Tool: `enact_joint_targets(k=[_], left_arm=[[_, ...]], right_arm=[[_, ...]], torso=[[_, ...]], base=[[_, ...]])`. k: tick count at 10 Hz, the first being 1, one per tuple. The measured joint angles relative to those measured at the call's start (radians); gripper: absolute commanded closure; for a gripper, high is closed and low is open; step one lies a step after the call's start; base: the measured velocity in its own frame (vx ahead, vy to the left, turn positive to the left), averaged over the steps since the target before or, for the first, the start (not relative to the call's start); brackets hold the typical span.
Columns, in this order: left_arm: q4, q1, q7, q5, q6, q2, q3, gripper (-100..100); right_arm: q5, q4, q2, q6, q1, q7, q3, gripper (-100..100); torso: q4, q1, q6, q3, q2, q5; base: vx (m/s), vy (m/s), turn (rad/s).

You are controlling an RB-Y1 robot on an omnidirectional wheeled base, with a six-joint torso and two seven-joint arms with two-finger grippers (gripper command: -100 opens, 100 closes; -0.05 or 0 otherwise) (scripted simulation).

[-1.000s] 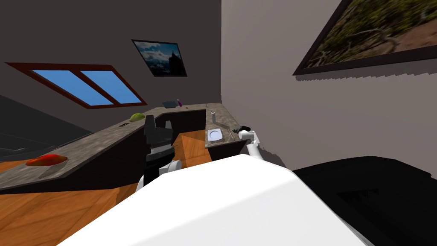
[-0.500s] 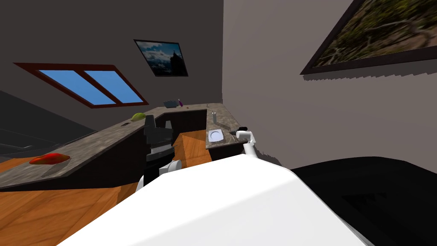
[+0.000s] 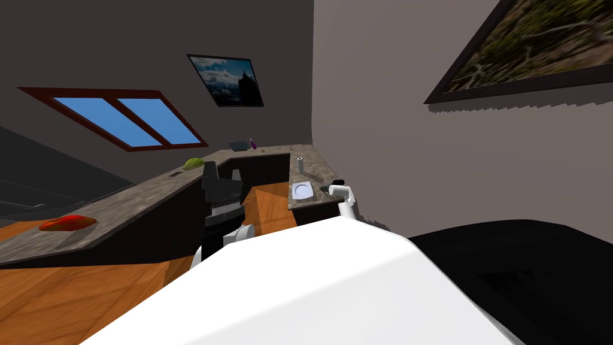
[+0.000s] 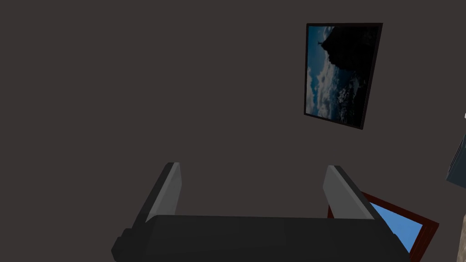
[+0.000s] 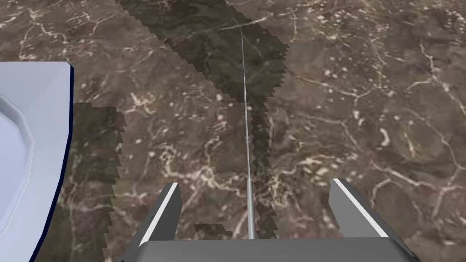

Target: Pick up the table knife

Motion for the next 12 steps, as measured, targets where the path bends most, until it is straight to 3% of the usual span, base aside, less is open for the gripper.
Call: enact_joint_targets(k=[3,4,8,9,10,12], left_arm=[[0.0,0.0,0.0,0.0,0.0,0.0,0.0,0],[0.0,0.0,0.0,0.0,0.0,0.0,0.0,0],[0.0,0.0,0.0,0.0,0.0,0.0,0.0,0],[0.0,0.0,0.0,0.0,0.0,0.0,0.0,0],[0.0,0.0,0.0,0.0,0.0,0.0,0.0,0],[0.0,0.0,0.0,0.0,0.0,0.0,0.0,0]], right_arm=[[-0.007,0.048,0.009,-0.047,0.003,0.022,-0.005,-100],[-0.007,0.05,0.009,-0.051,0.003,0.025,-0.006,100],[-0.008,0.049,0.01,-0.051,0.002,0.024,-0.005,100],[-0.008,0.049,0.01,-0.051,0.002,0.024,-0.005,0],[-0.008,0.049,0.01,-0.051,0.002,0.024,-0.005,100],[-0.001,0.018,0.004,-0.023,0.002,0.009,-0.001,100]], torso=[[-0.001,0.0,0.0,-0.002,-0.004,0.0],[0.0,0.0,0.0,-0.001,-0.002,0.0],[-0.001,-0.001,0.0,-0.001,-0.002,0.0],[-0.001,-0.001,0.0,-0.002,-0.002,0.0],[-0.001,-0.001,0.0,-0.002,-0.002,0.0],[-0.001,-0.002,0.0,0.0,0.002,-0.001]], base=[[0.047,0.005,-0.021],[0.0,0.0,0.0],[0.0,0.0,0.0],[0.0,0.0,0.0],[-0.028,0.003,0.058],[-0.046,-0.007,0.02]])
